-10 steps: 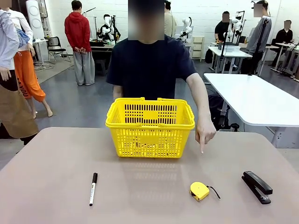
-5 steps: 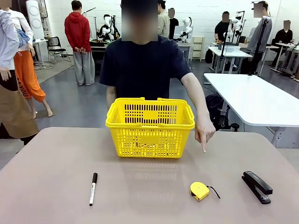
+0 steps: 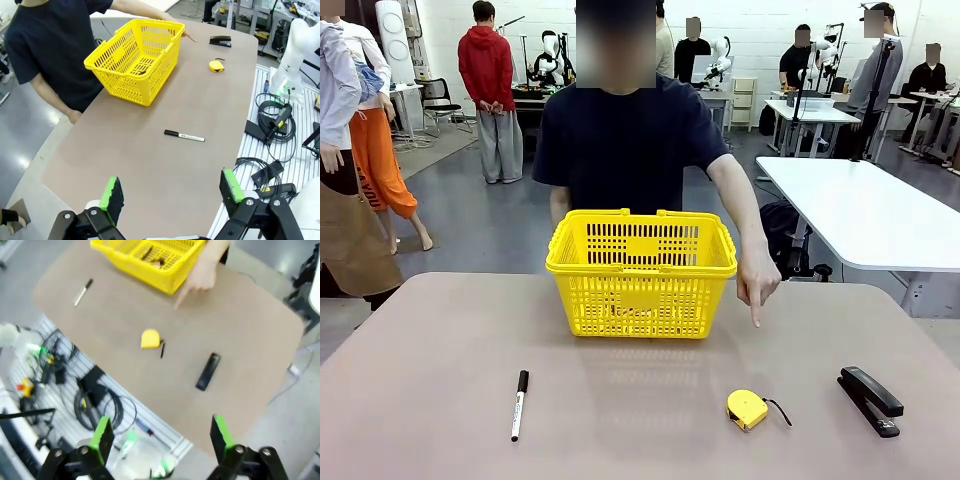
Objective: Place the items the person wants into the basket.
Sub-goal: Pick up the item the person points to and place it in the Market Basket.
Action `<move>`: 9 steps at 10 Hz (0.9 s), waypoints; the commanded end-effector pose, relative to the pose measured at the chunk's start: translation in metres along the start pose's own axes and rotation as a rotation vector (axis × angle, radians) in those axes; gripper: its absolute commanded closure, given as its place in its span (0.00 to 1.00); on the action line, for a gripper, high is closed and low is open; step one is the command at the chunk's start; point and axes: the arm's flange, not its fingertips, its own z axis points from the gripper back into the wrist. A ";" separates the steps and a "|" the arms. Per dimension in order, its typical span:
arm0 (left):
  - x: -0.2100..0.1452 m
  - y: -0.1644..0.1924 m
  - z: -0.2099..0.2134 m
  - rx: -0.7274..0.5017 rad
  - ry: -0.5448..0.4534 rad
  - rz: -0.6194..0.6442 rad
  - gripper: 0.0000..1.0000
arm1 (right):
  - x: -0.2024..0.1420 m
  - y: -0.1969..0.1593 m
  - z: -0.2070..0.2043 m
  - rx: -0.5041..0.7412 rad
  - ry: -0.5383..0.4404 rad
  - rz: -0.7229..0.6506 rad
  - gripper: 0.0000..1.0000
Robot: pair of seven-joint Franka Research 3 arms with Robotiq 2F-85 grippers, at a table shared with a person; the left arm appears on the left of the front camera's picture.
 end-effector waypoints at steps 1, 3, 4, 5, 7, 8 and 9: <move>-0.001 0.001 0.001 -0.008 -0.020 -0.020 0.00 | 0.031 0.042 -0.060 -0.072 0.197 0.039 0.00; -0.001 0.001 0.001 -0.008 -0.020 -0.020 0.00 | 0.030 0.088 -0.134 -0.182 0.283 0.045 0.00; -0.001 0.001 0.001 -0.008 -0.020 -0.020 0.00 | 0.026 0.103 -0.162 -0.199 0.286 0.056 0.00; -0.001 0.001 0.001 -0.008 -0.020 -0.020 0.00 | 0.019 0.115 -0.185 -0.213 0.255 0.053 0.00; -0.001 0.001 0.001 -0.008 -0.020 -0.020 0.00 | 0.017 0.120 -0.206 -0.282 0.091 0.015 0.00; -0.001 0.001 0.001 -0.008 -0.020 -0.020 0.00 | 0.022 0.115 -0.212 -0.301 0.052 -0.011 0.00; -0.001 0.001 0.001 -0.008 -0.020 -0.020 0.00 | 0.023 0.106 -0.219 -0.286 0.033 -0.031 0.00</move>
